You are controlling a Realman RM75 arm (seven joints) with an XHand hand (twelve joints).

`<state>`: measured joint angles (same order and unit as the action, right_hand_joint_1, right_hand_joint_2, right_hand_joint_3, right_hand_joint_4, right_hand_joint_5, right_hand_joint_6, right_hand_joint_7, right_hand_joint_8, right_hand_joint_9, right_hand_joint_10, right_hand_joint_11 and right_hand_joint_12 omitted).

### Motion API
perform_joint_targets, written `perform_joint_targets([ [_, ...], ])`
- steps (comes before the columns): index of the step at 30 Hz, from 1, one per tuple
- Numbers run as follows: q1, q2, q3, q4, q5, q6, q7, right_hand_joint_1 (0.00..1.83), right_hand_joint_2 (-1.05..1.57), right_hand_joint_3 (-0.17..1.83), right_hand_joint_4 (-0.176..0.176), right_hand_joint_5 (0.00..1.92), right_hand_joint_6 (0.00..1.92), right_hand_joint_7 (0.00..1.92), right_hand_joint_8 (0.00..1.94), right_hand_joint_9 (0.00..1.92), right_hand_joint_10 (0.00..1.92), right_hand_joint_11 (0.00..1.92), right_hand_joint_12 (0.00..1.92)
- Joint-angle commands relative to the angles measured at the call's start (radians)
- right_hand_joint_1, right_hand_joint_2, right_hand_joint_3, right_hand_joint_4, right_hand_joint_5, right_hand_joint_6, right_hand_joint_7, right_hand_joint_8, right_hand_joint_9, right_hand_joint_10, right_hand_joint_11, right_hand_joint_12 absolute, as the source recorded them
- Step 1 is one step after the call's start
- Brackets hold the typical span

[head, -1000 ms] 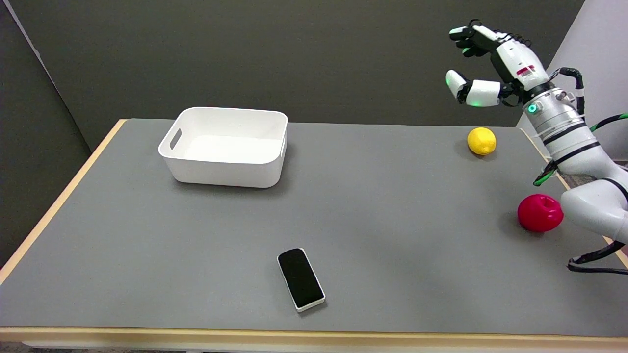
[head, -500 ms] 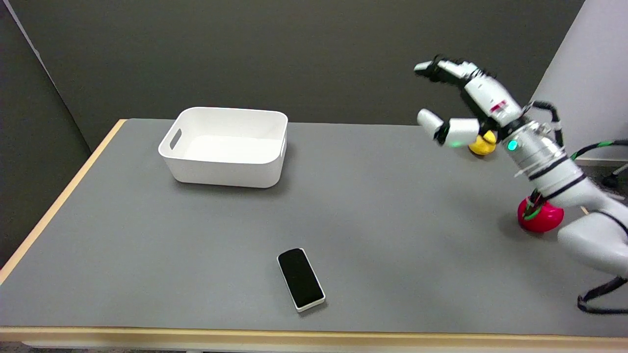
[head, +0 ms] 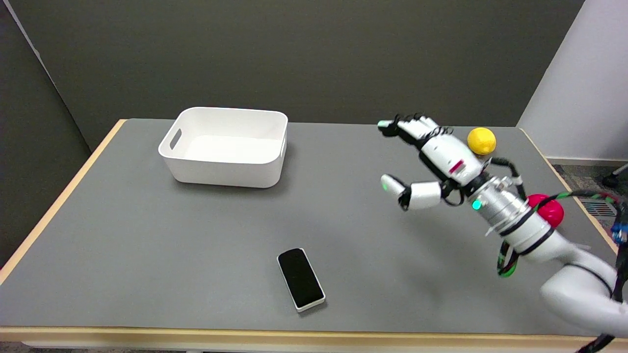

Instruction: Pick up the chalkboard eraser.

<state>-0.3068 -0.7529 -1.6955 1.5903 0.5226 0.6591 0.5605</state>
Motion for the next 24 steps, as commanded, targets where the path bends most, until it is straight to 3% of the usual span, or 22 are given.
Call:
perform_joint_targets([
  [1,-0.093,-0.171,-0.071,0.136,0.170,0.037,-0.445,0.45,0.63,0.93,-0.171,0.12,0.44,0.36,0.66,0.15,0.83,0.00,1.11],
  [8,-0.018,-0.166,-0.074,0.118,0.259,0.032,-0.537,0.46,0.64,0.92,-0.174,0.14,0.45,0.38,0.69,0.16,0.84,0.00,1.10],
  [14,0.101,-0.233,-0.217,0.165,0.496,0.064,-0.910,0.46,0.64,0.92,-0.172,0.16,0.47,0.41,0.70,0.19,0.87,0.00,1.12],
  [19,0.262,-0.383,-0.511,0.131,0.632,0.292,-1.290,0.45,0.65,0.92,-0.172,0.16,0.46,0.38,0.69,0.19,0.89,0.00,1.15],
  [21,0.328,-0.499,-0.630,0.070,0.627,0.471,-1.432,0.45,0.65,0.91,-0.175,0.15,0.45,0.36,0.68,0.18,0.89,0.00,1.16],
  [24,0.385,-0.603,-0.723,-0.027,0.615,0.679,-1.515,0.51,0.71,0.78,-0.176,0.14,0.40,0.30,0.64,0.14,0.95,0.03,1.29],
])
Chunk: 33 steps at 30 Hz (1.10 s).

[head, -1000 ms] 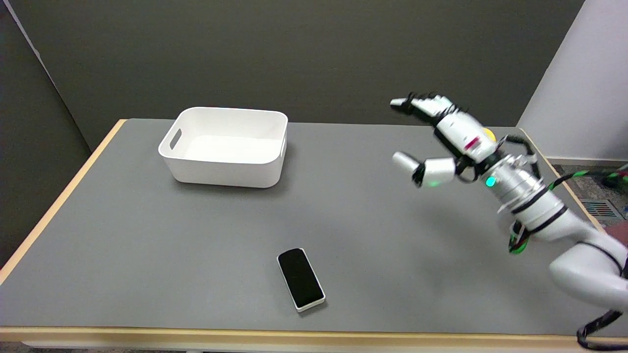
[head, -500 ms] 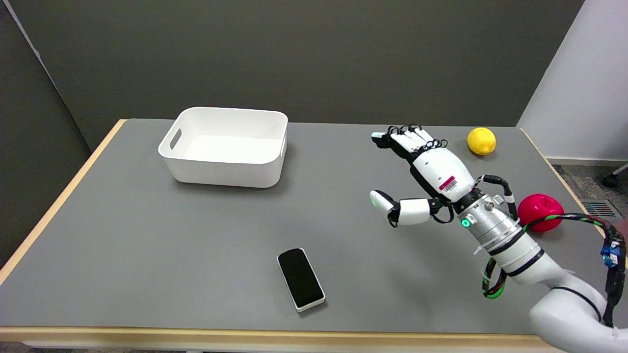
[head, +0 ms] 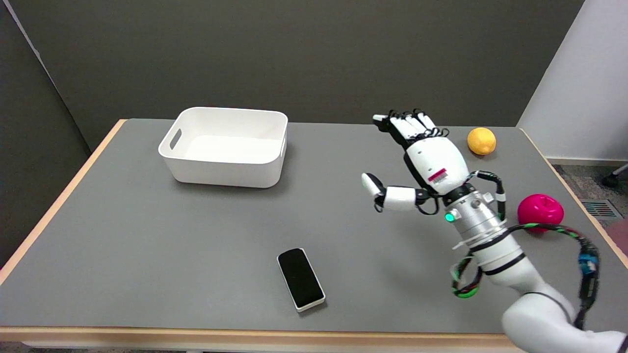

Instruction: Pick up the chalkboard eraser.

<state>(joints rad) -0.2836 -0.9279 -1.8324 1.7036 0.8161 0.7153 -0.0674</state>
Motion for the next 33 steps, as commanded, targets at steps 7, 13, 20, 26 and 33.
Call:
perform_joint_targets([
  [7,0.366,-0.455,-0.708,-0.141,0.386,0.702,-0.929,0.54,0.72,0.79,-0.176,0.16,0.43,0.34,0.69,0.21,1.01,0.11,1.36],
  [13,0.310,-0.439,-0.755,-0.107,0.313,0.717,-1.013,0.55,0.72,0.80,-0.176,0.16,0.45,0.35,0.72,0.23,1.04,0.14,1.40],
  [20,0.181,-0.406,-0.750,-0.024,0.169,0.730,-1.166,0.56,0.70,0.82,-0.176,0.23,0.50,0.43,0.75,0.30,1.11,0.15,1.40],
  [26,0.090,-0.400,-0.757,-0.042,0.159,0.730,-1.156,0.56,0.68,0.82,-0.167,0.26,0.53,0.47,0.77,0.35,1.16,0.15,1.41],
  [33,0.093,-0.410,-0.754,-0.139,0.206,0.584,-0.949,0.56,0.68,0.81,-0.164,0.26,0.53,0.48,0.78,0.38,1.18,0.15,1.41],
])
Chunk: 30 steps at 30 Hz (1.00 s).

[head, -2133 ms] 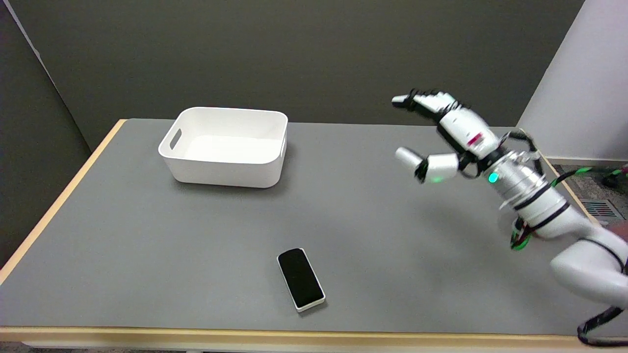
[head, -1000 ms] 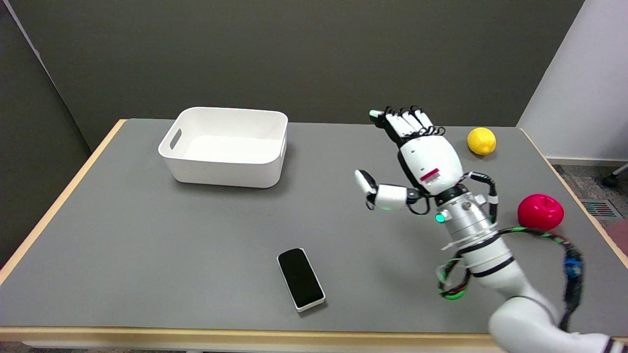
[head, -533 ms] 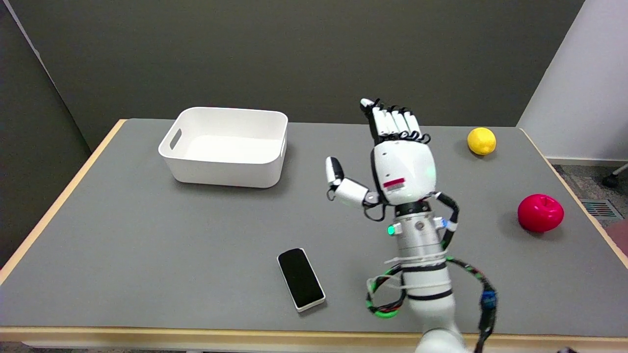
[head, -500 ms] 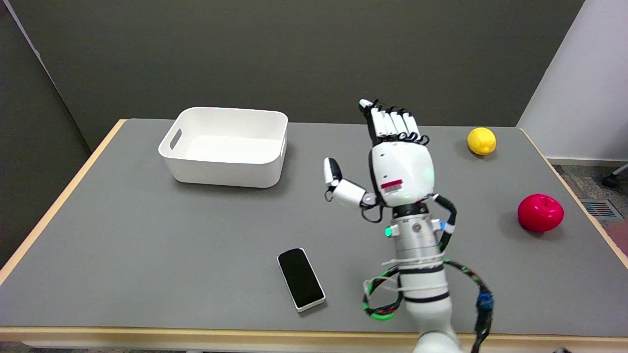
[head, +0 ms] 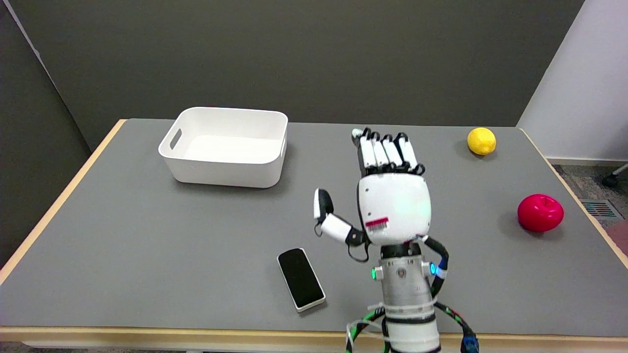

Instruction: Pick up the chalkboard eraser.

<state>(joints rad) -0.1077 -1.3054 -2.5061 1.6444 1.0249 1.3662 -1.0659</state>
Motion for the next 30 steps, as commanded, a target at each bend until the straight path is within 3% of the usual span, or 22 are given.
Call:
perform_joint_targets([
  [1,-0.078,-0.034,-0.079,-0.082,0.007,-0.084,0.062,0.56,0.69,0.81,-0.165,0.26,0.54,0.48,0.79,0.38,1.19,0.15,1.41],
  [6,-0.045,-0.032,-0.077,-0.082,0.206,-0.229,0.085,0.56,0.69,0.81,-0.168,0.26,0.54,0.49,0.81,0.39,1.19,0.14,1.40],
  [11,-0.041,-0.039,-0.076,-0.069,0.357,-0.255,0.085,0.56,0.69,0.81,-0.174,0.23,0.50,0.45,0.77,0.34,1.14,0.11,1.36],
  [20,-0.041,-0.041,-0.075,-0.059,0.387,-0.189,0.071,0.52,0.68,0.80,-0.176,0.06,0.33,0.16,0.52,0.12,0.90,0.03,1.29],
  [30,-0.037,-0.041,-0.068,-0.031,0.398,-0.170,0.056,0.48,0.66,0.80,-0.175,0.00,0.28,0.07,0.48,0.09,0.86,0.02,1.29],
])
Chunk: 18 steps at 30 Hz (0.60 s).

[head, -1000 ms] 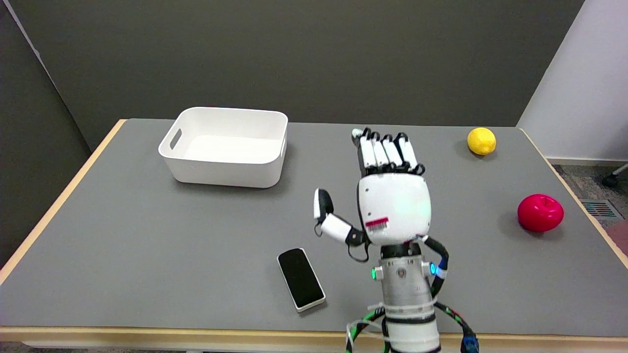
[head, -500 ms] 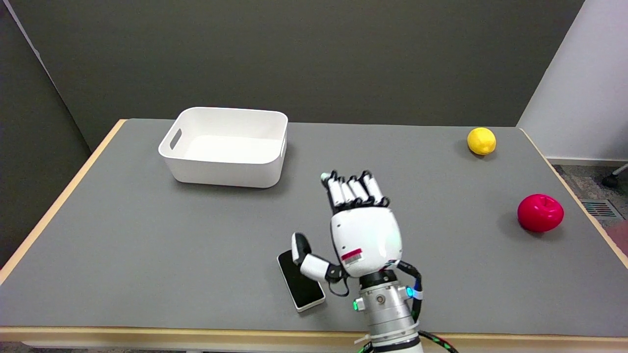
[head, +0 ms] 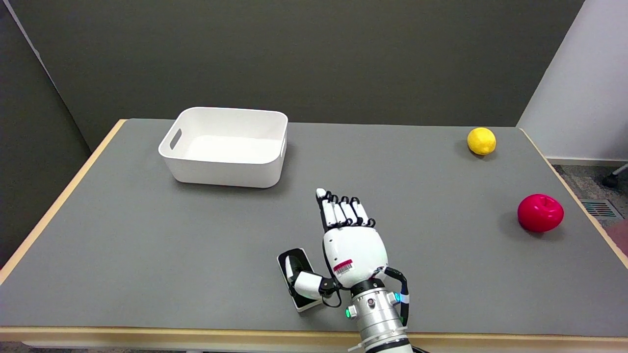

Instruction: Pick up the chalkboard eraser.

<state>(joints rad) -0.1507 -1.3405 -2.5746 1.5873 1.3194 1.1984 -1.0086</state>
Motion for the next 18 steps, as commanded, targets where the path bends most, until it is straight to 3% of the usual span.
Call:
perform_joint_targets([
  [1,0.008,-0.006,-0.002,0.031,0.117,-0.014,0.001,0.49,0.65,0.80,-0.174,0.00,0.28,0.07,0.48,0.09,0.86,0.02,1.30],
  [7,0.008,-0.003,-0.010,0.063,0.130,-0.091,0.010,0.46,0.64,0.80,-0.168,0.00,0.26,0.07,0.48,0.10,0.87,0.02,1.30],
  [9,0.007,-0.003,-0.010,0.067,0.128,-0.111,0.028,0.39,0.61,0.87,-0.165,0.03,0.15,0.05,0.48,0.12,0.82,0.02,1.21],
  [18,-0.009,-0.008,-0.019,0.061,0.197,-0.120,0.021,0.38,0.61,0.86,-0.169,0.00,0.15,0.03,0.44,0.11,0.80,0.00,1.17],
])
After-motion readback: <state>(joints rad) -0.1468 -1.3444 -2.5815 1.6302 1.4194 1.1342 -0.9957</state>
